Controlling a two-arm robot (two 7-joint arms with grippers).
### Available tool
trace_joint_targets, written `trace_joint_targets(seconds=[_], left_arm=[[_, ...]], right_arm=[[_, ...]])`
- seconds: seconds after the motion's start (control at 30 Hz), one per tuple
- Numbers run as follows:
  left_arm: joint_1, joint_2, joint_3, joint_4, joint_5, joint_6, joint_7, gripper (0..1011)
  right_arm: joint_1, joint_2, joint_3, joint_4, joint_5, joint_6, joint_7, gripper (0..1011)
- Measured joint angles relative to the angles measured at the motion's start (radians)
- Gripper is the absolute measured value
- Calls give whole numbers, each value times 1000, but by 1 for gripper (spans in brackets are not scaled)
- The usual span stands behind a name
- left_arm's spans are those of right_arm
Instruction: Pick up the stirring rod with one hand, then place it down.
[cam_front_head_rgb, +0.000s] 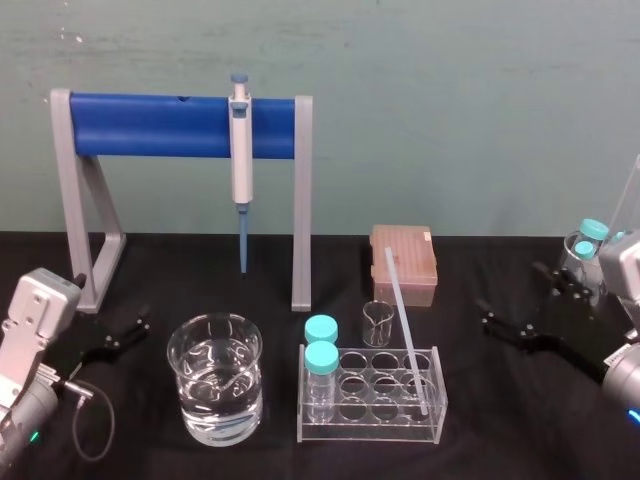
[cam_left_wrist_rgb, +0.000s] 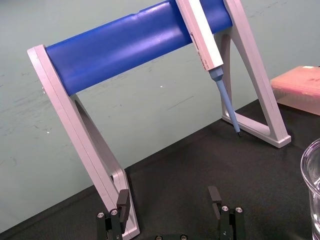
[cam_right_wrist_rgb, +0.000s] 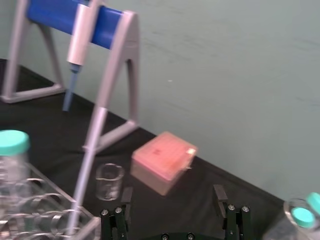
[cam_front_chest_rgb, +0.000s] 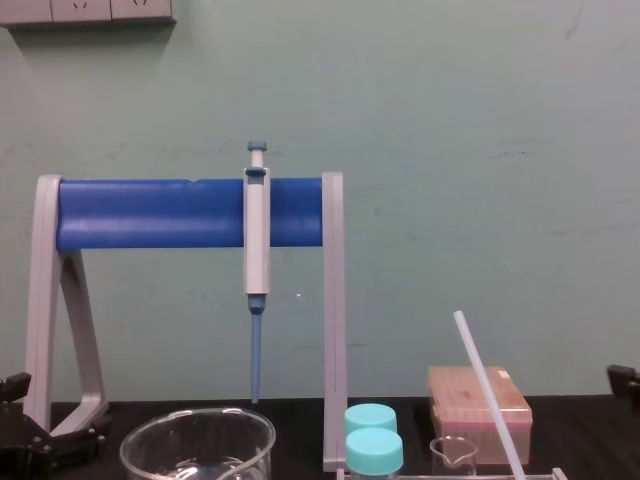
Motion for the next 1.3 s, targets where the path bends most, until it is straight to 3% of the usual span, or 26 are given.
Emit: trace_joint_targets(seconds=[0.23,0.5,0.67,0.83,1.03,1.3], left_arm=[[0,0,0,0,0,0,0,1005],[0,0,0,0,0,0,0,1005],[0,0,0,0,0,0,0,1005],[0,0,0,0,0,0,0,1005],[0,0,0,0,0,0,0,1005],[0,0,0,0,0,0,0,1005]], right_arm=[[8,15,12,-83,73,143,95,1000],[20,5,36,-127,165,271,178,1000],[37,-14,48,-134,245,327,217,1000],[62,-30,42,-118,291,360,221,1000],[119,-35,-6,-92,294,396,218,1000],[210,-37,-84,-50,252,427,219,1000]])
